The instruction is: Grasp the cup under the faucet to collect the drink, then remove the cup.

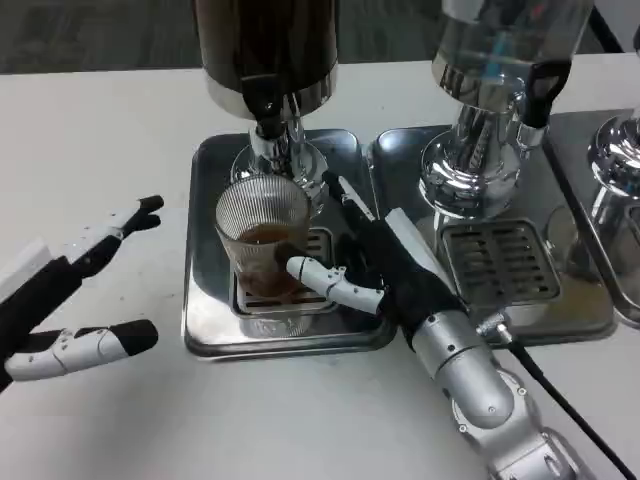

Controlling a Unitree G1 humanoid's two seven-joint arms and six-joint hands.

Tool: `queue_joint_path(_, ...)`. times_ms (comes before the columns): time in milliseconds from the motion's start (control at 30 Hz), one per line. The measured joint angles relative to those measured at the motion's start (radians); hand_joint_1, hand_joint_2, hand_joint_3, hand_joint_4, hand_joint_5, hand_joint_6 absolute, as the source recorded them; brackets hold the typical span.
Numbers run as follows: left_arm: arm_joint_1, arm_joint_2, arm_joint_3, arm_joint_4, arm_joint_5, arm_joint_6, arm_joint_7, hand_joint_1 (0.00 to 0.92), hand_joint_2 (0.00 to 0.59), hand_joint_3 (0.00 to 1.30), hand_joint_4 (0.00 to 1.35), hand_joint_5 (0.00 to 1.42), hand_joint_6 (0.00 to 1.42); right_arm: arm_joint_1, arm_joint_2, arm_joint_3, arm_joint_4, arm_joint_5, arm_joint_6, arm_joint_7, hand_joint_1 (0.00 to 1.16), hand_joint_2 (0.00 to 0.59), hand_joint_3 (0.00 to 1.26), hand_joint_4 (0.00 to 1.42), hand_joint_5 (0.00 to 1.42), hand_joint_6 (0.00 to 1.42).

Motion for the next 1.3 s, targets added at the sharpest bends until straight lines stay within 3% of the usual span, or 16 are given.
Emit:
queue_joint_path(367,0.036,0.012,-0.003,0.002,0.004,0.0,0.0,0.0,0.069,0.0,0.0,0.0,0.0,-0.045,0.002,0.008,0.076,0.0,-0.045,-0.001,0.45,0.209,0.0,0.0,0.0,0.0)
queue_joint_path(533,0.039,0.014,-0.003,0.002,0.008,0.004,0.0,0.0,0.07,0.0,0.0,0.0,0.0,-0.057,0.003,0.01,0.1,0.001,-0.063,-0.001,0.35,0.196,0.0,0.0,0.0,0.0)
queue_joint_path(800,0.038,0.016,-0.012,0.004,0.013,0.011,0.0,0.0,0.07,0.0,0.0,0.0,0.0,-0.068,0.003,0.004,0.131,0.022,-0.098,0.005,0.29,0.189,0.0,0.0,0.0,0.0)
queue_joint_path(1300,0.003,0.018,-0.062,0.036,0.041,0.017,0.0,0.0,0.075,0.0,0.0,0.0,0.0,-0.08,-0.002,0.009,0.15,0.004,-0.113,0.01,0.3,0.178,0.0,0.0,0.0,0.0)
